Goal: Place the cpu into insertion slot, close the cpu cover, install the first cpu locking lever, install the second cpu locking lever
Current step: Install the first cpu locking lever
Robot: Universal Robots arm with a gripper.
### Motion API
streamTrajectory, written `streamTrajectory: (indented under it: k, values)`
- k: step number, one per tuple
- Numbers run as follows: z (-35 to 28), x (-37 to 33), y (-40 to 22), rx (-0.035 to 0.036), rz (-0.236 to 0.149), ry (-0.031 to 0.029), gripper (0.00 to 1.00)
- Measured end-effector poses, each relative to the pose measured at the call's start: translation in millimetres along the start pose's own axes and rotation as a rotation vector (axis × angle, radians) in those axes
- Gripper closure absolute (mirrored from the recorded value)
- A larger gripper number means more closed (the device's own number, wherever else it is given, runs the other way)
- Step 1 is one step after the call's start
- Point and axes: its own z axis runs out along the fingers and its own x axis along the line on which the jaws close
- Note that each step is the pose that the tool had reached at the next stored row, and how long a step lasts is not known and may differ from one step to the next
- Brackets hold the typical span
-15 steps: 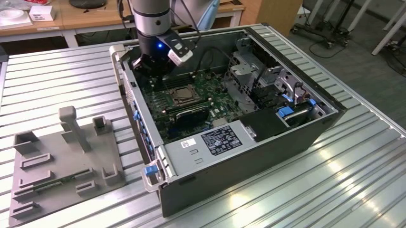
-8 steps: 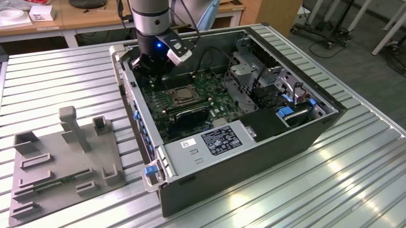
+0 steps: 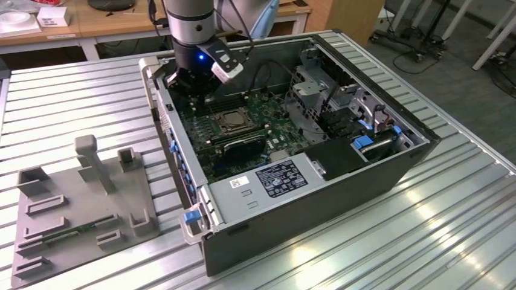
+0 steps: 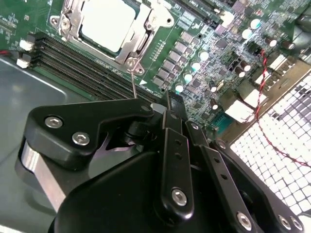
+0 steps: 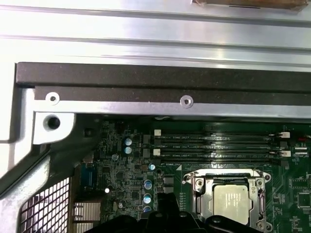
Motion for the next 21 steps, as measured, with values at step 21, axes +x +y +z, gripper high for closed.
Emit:
streamTrajectory:
  k: [21]
  values:
    - [0.0,0.0,0.0,-0.0765,0.005,-0.0015,0.89]
